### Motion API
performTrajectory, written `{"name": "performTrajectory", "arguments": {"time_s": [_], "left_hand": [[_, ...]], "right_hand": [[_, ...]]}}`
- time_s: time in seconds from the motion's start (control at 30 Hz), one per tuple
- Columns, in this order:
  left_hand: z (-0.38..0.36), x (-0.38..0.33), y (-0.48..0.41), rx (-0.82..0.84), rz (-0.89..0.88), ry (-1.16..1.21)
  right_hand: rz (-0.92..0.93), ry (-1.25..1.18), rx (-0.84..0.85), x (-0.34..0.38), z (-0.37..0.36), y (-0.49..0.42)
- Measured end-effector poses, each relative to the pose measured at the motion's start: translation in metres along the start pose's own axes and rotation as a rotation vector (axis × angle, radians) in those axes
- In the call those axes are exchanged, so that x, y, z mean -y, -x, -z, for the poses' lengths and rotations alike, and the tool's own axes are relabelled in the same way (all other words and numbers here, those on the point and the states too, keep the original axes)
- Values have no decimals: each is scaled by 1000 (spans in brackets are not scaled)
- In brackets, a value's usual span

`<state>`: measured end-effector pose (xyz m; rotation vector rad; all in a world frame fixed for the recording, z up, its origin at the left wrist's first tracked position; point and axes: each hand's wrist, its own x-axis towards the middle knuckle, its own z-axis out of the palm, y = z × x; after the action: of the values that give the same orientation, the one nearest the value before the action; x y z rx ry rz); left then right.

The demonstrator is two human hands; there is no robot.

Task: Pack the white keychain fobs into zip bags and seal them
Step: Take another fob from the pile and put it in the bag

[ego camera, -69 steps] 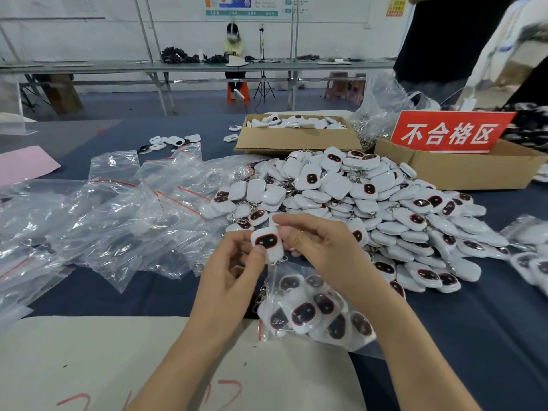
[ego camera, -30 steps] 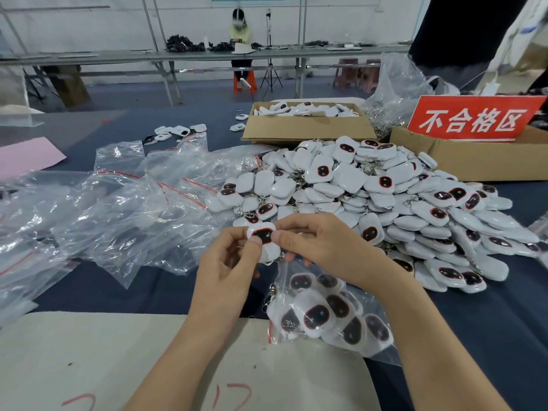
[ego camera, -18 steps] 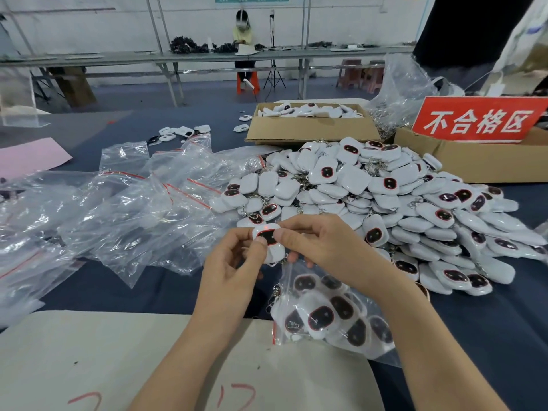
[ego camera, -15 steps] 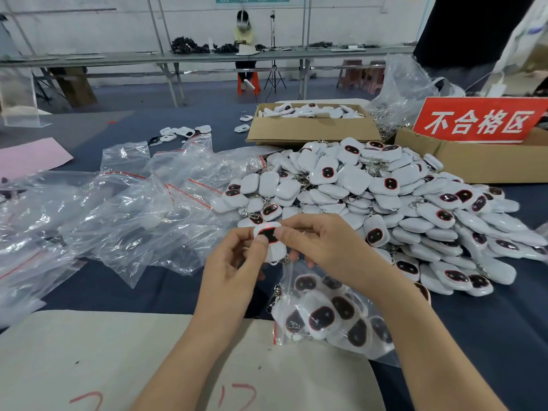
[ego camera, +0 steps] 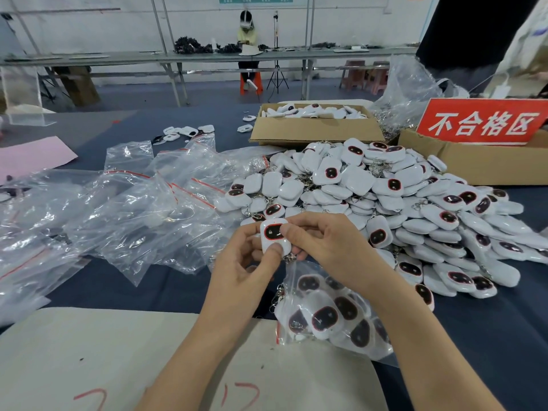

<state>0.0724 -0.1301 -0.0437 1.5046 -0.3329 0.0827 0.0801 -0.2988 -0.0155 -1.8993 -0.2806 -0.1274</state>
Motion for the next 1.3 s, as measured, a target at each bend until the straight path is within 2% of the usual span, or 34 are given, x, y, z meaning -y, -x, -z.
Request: {"name": "performTrajectory", "arguments": {"time_s": [0.63,0.8,0.9,1.03,1.3], "left_hand": [[1,3,-2,-38,0,-63],[-2,2,0,-137,-22,-22],[0,6,-1,-205,-98,-172],[0,11,1,-216,-262,-421],[2,8,0,-270,-397,-446]], "right_hand": [[-1,-34,38,-1,0,0],[-33,-133,52,0,2,1],[-9,-141,69,1,-1,1],[52,-171,57,7,0,2],[68,-252,93,8,-2,3]]}}
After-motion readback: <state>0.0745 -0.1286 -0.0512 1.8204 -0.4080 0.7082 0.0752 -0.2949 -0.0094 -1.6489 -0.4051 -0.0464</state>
